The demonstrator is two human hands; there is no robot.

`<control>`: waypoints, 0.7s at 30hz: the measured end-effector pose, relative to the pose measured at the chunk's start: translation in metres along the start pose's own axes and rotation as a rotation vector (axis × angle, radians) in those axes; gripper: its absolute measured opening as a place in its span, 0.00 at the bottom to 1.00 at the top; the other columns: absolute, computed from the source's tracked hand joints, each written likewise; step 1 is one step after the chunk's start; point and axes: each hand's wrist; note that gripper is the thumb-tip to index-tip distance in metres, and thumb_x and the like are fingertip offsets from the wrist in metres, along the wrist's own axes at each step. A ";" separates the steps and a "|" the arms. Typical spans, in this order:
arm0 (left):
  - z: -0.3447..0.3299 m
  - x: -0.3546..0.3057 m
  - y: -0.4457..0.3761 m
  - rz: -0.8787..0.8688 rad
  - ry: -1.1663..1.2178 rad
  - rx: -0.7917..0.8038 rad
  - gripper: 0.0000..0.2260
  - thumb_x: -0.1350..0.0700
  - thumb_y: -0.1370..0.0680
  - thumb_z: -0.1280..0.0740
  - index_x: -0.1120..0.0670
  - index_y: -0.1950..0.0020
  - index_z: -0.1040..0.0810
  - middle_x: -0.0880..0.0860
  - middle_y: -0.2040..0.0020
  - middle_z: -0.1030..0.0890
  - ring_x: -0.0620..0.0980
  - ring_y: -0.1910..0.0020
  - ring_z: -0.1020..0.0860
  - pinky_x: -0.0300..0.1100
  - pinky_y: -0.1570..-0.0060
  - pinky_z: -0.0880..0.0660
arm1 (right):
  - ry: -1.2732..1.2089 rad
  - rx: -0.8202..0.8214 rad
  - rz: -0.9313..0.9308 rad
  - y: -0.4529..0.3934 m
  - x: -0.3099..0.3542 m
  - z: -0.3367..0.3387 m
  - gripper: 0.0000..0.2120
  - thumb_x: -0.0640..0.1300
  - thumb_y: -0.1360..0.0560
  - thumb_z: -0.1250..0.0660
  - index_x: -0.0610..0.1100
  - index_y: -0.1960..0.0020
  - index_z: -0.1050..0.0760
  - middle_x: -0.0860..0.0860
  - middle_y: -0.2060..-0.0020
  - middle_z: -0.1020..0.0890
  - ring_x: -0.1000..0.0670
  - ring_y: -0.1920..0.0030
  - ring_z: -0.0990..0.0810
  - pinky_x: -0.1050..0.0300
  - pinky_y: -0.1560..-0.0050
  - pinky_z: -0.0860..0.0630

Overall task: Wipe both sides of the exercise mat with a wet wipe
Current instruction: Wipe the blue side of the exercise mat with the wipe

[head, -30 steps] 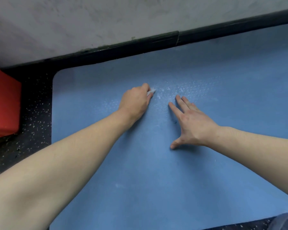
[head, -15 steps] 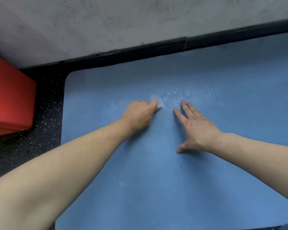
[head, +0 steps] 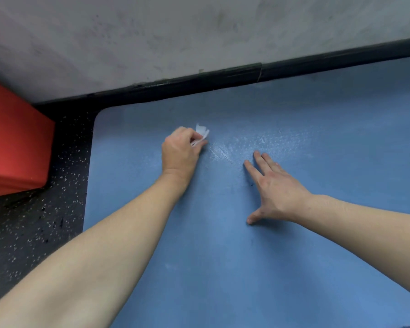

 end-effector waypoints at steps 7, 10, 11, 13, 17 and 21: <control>-0.019 -0.010 0.052 -0.436 -0.105 0.321 0.07 0.51 0.19 0.37 0.54 0.53 0.24 0.54 0.57 0.20 0.58 0.58 0.24 0.51 0.62 0.26 | 0.002 -0.006 0.017 0.000 -0.003 -0.003 0.73 0.75 0.39 0.22 0.47 0.15 0.66 0.42 0.17 0.67 0.42 0.16 0.67 0.47 0.16 0.58; -0.006 -0.008 0.034 -0.332 -0.155 0.231 0.03 0.54 0.20 0.38 0.52 0.51 0.30 0.54 0.57 0.22 0.58 0.58 0.25 0.47 0.63 0.32 | 0.011 -0.005 0.030 0.000 -0.005 -0.003 0.73 0.75 0.39 0.23 0.46 0.15 0.65 0.42 0.17 0.68 0.42 0.16 0.67 0.48 0.16 0.58; -0.004 -0.009 0.034 -0.329 -0.175 0.227 0.05 0.53 0.20 0.40 0.53 0.52 0.30 0.55 0.57 0.22 0.59 0.59 0.25 0.47 0.64 0.32 | 0.012 -0.005 0.034 0.000 -0.005 -0.003 0.73 0.75 0.38 0.23 0.46 0.15 0.65 0.42 0.17 0.67 0.42 0.16 0.67 0.48 0.16 0.59; -0.003 -0.017 0.050 -0.456 -0.197 0.323 0.05 0.54 0.22 0.41 0.53 0.49 0.29 0.55 0.51 0.20 0.60 0.55 0.23 0.47 0.63 0.27 | 0.018 -0.008 0.035 0.001 -0.005 -0.003 0.72 0.75 0.38 0.23 0.46 0.15 0.65 0.42 0.17 0.68 0.42 0.16 0.67 0.48 0.16 0.59; 0.005 -0.009 0.054 -0.638 -0.183 0.415 0.21 0.58 0.23 0.41 0.48 0.30 0.25 0.49 0.38 0.19 0.50 0.42 0.21 0.42 0.50 0.23 | 0.020 -0.011 0.033 0.002 -0.004 -0.004 0.72 0.74 0.38 0.23 0.47 0.15 0.66 0.42 0.17 0.68 0.42 0.17 0.67 0.48 0.16 0.59; 0.005 0.014 0.008 -0.134 -0.176 0.187 0.16 0.50 0.18 0.41 0.48 0.35 0.20 0.49 0.36 0.20 0.50 0.37 0.24 0.41 0.37 0.28 | 0.005 -0.009 0.041 0.001 -0.006 -0.005 0.72 0.74 0.38 0.23 0.48 0.15 0.66 0.43 0.17 0.68 0.42 0.17 0.67 0.49 0.17 0.60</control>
Point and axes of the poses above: each hand's wrist, its own y-axis away from the middle knuckle, its own z-axis out of the back of the hand, x = y × z
